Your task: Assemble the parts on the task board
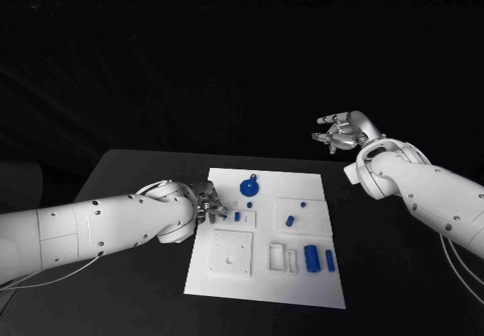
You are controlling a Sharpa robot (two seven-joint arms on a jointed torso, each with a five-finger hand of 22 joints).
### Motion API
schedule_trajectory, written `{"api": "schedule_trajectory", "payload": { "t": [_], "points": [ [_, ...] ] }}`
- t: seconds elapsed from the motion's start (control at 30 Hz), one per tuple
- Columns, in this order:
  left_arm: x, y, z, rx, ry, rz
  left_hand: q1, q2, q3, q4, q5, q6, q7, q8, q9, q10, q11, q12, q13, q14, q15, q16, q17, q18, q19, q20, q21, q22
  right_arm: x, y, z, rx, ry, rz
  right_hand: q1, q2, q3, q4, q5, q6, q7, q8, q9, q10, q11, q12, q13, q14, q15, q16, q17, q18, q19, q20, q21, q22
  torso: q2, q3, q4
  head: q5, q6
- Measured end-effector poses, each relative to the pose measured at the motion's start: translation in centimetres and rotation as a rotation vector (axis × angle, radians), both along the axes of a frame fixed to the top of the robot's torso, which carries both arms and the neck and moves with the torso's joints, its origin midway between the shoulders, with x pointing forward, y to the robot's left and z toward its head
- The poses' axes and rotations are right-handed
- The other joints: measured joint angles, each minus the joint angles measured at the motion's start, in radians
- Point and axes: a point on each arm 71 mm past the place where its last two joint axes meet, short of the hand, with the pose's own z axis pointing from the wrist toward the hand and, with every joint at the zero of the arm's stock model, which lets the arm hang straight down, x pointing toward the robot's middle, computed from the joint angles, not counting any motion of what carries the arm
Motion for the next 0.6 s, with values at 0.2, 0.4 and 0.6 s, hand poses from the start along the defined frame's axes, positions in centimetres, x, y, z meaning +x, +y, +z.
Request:
{"api": "schedule_trajectory", "payload": {
  "t": [0.2, 0.4, 0.6],
  "points": [
    [-0.05, 0.04, -0.2, 0.001, 0.002, 0.002, 0.0, 0.0, 0.0, 0.0, 0.0, 0.0, 0.0, -0.002, -0.002, 0.0, 0.0, 0.0, 0.0, 0.0, 0.0, 0.0, -0.002, 0.0, 0.0, 0.0, 0.0, 0.0, -0.01, -0.01, -0.06, 0.0, 0.002, 0.001, 0.0, 0.0, 0.0, 0.0, 0.004, 0.0, 0.0, 0.0, 0.0, 0.0, 0.0, 0.0, -0.001, 0.0, 0.0, 0.0, 0.0, 0.0, 0.0, 0.0, 0.0, 0.0, 0.0, 0.0006, -0.0006, 0.001, 0.0],
    [-0.02, 0.05, -0.22, 0.001, 0.0, 0.004, 0.0, 0.0, 0.0, 0.0, 0.0, 0.0, 0.0, -0.002, -0.002, 0.0, 0.0, 0.0, 0.0, 0.0, 0.0, 0.0, -0.002, 0.0, 0.0, 0.0, 0.0, 0.0, -0.01, -0.01, -0.08, -0.001, 0.003, 0.001, 0.0, 0.0, 0.0, 0.0, 0.004, 0.0, 0.0, 0.0, 0.0, 0.002, -0.002, 0.0, -0.001, 0.0, 0.0, 0.0, 0.0, 0.0, 0.0, 0.0, 0.0, 0.0, 0.0, 0.0014, -0.0006, 0.002, 0.0],
    [0.01, 0.04, -0.23, 0.002, -0.001, 0.003, 0.0, 0.0, 0.0, 0.0, -0.004, 0.003, 0.001, -0.002, -0.002, 0.0, 0.0, 0.0, 0.0, 0.001, 0.002, 0.0, -0.002, 0.0, 0.0, 0.0, 0.0, 0.0, -0.01, -0.03, -0.1, -0.001, 0.004, 0.001, 0.0, 0.0, 0.0, 0.0, 0.004, 0.0, 0.0, 0.0, 0.0, 0.002, -0.002, 0.0, -0.001, 0.0, 0.0, 0.0, 0.0, 0.0, 0.0, 0.0, 0.0, 0.0, 0.0, 0.0018, -0.0016, 0.002, -0.002]
  ]
}}
